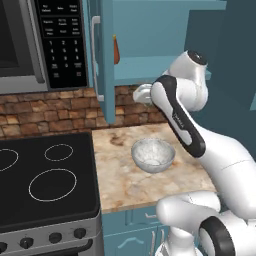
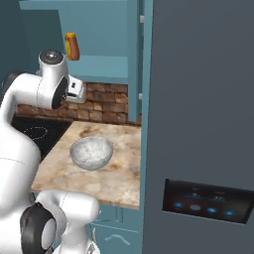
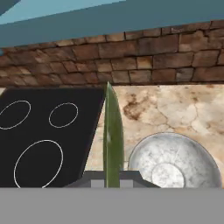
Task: Pick the lemon wedge from the cabinet and place it in the bowl. Then pick the bowl and place it in the sink. Then turn on the sink facuet.
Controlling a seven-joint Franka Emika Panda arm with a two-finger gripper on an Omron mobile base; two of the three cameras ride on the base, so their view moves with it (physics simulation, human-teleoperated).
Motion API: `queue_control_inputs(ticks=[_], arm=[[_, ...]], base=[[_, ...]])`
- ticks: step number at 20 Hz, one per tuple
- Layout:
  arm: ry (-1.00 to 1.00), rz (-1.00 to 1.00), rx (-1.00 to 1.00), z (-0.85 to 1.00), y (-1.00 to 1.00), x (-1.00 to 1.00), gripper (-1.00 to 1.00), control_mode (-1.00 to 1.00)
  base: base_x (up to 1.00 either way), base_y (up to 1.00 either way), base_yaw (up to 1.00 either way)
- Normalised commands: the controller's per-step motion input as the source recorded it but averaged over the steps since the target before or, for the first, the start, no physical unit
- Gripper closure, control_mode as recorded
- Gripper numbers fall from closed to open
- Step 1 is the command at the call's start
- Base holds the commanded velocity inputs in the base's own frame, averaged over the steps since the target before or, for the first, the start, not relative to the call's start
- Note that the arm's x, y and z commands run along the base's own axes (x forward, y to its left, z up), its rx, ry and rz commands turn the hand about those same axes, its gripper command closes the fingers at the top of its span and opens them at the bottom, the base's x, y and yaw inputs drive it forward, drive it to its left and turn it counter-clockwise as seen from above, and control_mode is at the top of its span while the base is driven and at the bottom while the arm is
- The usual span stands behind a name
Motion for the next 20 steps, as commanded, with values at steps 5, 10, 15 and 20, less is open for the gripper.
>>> queue_control_inputs(ticks=[5,10,15,20], arm=[[0.21,-0.22,0.0,-0.87,-0.55,-0.69,1.0,-1.0],[0.35,-0.2,-0.04,-0.91,-0.43,-0.12,1.0,-1.0],[0.29,-0.13,-0.01,-0.95,-0.39,0.35,1.0,-1.0],[0.1,-0.03,0.0,-0.74,-0.12,0.67,1.0,-1.0]], base=[[0.0,0.0,0.0],[0.0,0.0,0.0],[0.0,0.0,0.0],[0.0,0.0,0.0]])
